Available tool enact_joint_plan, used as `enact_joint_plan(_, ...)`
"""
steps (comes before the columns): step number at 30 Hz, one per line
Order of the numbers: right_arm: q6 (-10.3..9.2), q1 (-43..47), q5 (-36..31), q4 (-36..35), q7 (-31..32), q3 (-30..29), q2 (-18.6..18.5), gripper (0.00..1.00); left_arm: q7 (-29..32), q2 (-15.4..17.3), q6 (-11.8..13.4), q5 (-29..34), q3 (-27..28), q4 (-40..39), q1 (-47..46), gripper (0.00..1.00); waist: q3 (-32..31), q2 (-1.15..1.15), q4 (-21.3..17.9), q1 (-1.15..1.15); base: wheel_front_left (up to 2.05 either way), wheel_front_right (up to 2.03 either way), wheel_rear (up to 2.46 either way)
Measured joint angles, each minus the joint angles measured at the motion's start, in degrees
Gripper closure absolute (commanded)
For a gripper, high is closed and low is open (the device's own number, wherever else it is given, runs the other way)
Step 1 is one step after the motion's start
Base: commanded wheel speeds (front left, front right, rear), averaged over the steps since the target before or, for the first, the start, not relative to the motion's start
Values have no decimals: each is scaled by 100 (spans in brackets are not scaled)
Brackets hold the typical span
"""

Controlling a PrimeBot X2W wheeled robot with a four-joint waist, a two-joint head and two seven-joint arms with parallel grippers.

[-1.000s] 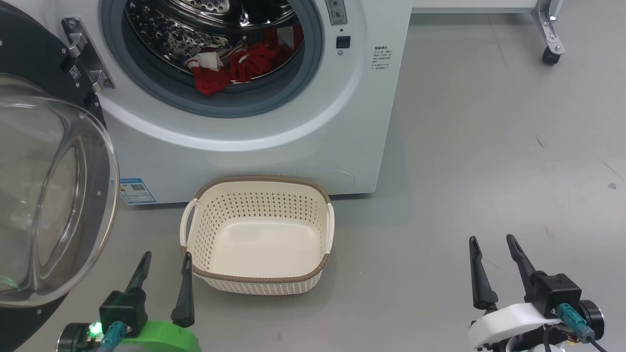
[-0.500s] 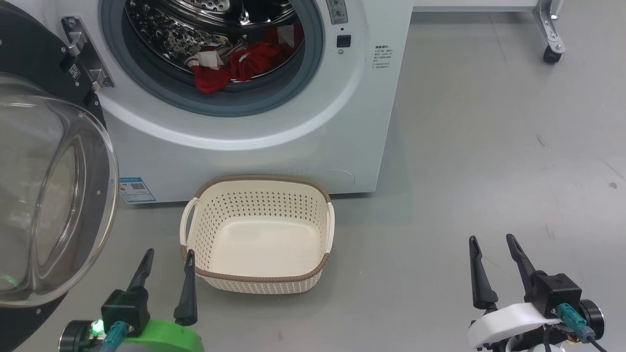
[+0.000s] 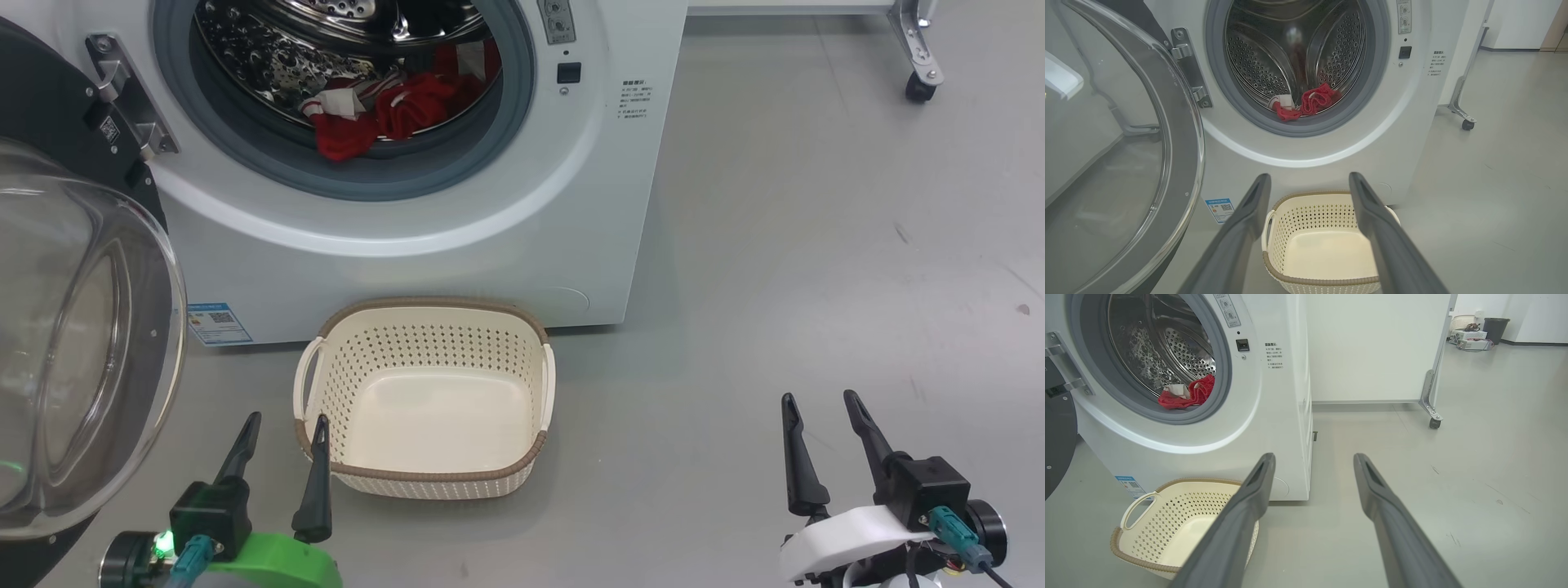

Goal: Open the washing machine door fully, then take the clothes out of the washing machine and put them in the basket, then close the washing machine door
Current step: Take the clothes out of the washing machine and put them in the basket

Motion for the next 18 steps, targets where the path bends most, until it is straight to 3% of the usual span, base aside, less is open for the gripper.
enact_joint_plan(18, 45, -5, -7, -19, 0, 11, 16, 0, 0, 35, 58, 70, 92, -55, 1, 0, 106, 0, -13, 0, 97, -97, 0)
